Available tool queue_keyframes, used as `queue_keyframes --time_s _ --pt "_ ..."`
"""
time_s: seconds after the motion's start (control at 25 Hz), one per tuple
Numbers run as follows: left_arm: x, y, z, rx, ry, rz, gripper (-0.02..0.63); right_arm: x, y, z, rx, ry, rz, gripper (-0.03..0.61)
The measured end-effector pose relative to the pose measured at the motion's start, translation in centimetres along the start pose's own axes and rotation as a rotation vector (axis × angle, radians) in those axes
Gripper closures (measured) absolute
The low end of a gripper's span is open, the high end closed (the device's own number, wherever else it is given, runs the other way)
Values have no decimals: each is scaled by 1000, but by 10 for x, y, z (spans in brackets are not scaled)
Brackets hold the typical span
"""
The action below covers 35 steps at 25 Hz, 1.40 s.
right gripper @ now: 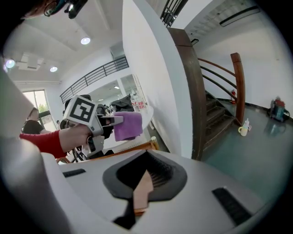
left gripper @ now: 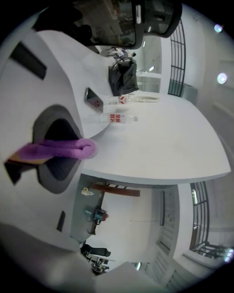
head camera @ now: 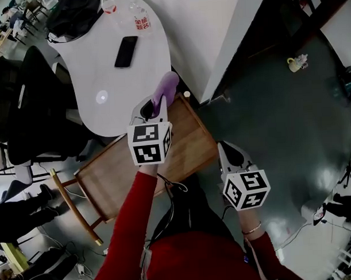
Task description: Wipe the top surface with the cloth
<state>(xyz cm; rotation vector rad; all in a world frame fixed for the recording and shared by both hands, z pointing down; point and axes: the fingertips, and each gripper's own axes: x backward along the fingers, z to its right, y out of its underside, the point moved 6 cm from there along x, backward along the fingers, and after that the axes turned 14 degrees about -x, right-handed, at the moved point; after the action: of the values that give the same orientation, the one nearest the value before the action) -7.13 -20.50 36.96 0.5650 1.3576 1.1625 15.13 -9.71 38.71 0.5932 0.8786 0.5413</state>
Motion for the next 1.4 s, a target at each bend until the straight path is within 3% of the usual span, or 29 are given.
queue_keyframes --time_s 0.24,0.44,0.68,0.92,1.12,1.4 --pt "102 -15 -18 -22 -86 121 561 7 -19 -35 80 -88 35 568" --pt "180 -3 -34 -49 -218 138 561 5 -28 -70 166 -197 43 567" --pt "262 24 -55 17 -438 121 561 -3 -26 -117 260 -365 15 566" --pt "326 61 -52 103 -556 123 561 -3 -15 -166 312 -528 49 567" --pt "339 76 -27 115 -571 191 561 -2 -10 -189 341 -611 52 566" --pt "322 70 -4 88 -515 231 561 12 -12 -197 343 -641 72 568"
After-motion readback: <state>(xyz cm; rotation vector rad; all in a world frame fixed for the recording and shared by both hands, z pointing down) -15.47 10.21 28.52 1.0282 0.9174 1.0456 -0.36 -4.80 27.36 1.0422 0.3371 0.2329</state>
